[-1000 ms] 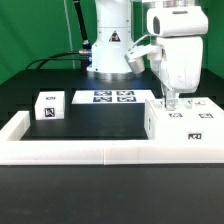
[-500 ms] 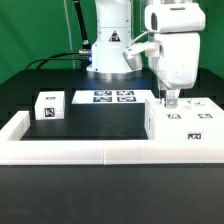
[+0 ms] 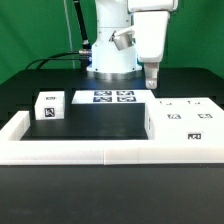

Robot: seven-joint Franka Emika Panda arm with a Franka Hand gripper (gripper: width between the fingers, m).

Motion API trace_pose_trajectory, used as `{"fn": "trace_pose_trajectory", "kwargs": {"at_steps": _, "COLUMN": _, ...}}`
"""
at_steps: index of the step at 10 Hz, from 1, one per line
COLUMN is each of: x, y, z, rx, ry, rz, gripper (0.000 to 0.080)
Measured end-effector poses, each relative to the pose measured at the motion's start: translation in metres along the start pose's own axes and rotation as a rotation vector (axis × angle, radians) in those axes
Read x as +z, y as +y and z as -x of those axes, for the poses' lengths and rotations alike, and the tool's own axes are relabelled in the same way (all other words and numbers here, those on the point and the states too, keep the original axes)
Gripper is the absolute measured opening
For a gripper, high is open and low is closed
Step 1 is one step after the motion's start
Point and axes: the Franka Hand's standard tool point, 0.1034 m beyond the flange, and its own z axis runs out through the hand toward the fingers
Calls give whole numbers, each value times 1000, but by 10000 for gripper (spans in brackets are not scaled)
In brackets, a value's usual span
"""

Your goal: Assemble cabinet

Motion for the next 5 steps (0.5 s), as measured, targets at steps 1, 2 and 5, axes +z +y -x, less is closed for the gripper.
{"fn": "trace_pose_trajectory", "kwargs": {"at_steps": 1, "x": -1, "y": -16, "z": -3, "rx": 76, "ry": -3, "rz": -6, "gripper": 796}}
{"fn": "trace_pose_trajectory", "kwargs": {"at_steps": 2, "x": 0, "y": -23, "z": -10, "rx": 100, "ry": 16, "rz": 10, "gripper": 796}}
{"fn": "trace_pose_trajectory", "kwargs": {"at_steps": 5, "x": 5, "y": -37, "z": -16, "rx": 136, "ry": 21, "rz": 0, "gripper": 797}}
